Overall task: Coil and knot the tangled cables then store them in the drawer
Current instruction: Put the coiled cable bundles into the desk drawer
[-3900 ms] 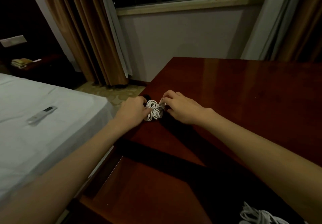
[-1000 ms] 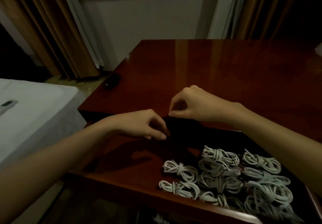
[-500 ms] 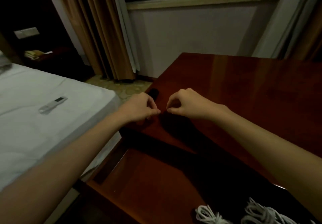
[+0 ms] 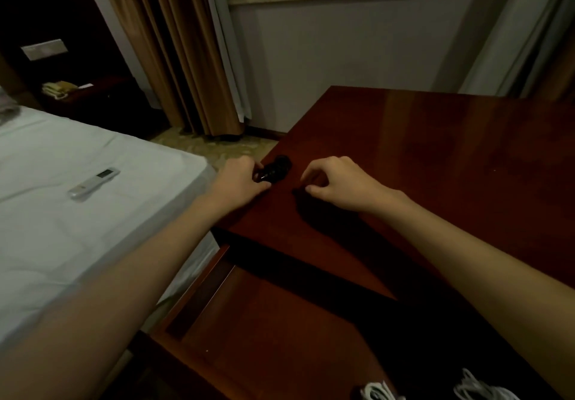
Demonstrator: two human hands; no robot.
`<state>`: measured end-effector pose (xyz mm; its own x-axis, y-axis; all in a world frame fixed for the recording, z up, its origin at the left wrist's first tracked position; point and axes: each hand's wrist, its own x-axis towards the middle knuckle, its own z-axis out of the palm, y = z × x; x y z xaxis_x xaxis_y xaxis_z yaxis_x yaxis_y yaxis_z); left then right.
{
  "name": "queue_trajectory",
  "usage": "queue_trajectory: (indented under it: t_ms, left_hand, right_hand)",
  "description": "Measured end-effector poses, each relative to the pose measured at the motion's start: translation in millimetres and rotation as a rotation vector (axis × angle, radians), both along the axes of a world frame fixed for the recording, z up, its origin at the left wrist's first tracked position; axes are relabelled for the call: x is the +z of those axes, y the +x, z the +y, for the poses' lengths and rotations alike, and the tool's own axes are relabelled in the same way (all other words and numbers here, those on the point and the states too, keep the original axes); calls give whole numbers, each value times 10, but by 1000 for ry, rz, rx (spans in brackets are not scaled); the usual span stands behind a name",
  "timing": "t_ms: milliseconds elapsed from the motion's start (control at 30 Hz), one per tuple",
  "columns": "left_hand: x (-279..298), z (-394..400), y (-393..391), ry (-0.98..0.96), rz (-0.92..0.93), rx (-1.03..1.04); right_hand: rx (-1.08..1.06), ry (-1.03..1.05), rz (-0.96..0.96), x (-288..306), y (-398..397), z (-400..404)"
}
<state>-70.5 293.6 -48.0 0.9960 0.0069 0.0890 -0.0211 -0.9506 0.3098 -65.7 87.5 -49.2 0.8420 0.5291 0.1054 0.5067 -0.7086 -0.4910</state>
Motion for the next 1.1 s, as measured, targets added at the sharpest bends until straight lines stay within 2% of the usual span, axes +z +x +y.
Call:
queue_trajectory:
  t_ms: [133,333,633,800,933,1100]
  left_hand:
    - [33,-21,-90,-22,-83,-71]
    - [190,-265,-298,-79,-90,-313]
    - [301,-808,-692,-98,29,-697]
    - [243,-1052,-1036,-108,124,-914]
    - [-20,-1073,-1301,-156,239,-1010]
    - [-331,-1110,-1405,-116,287,-1076]
  right_hand:
    - [-54,33,5,-3,-25,-130]
    - [-98,47,-59,79,-218,-347]
    - [-200,-51,-112,226,-970,-1029]
    - [-198,-70,-54,183,-1547,-1298]
    - [-192,-97,1,25,-1999,-1360]
    - [-195,-189,23,-287,-2258,-1309]
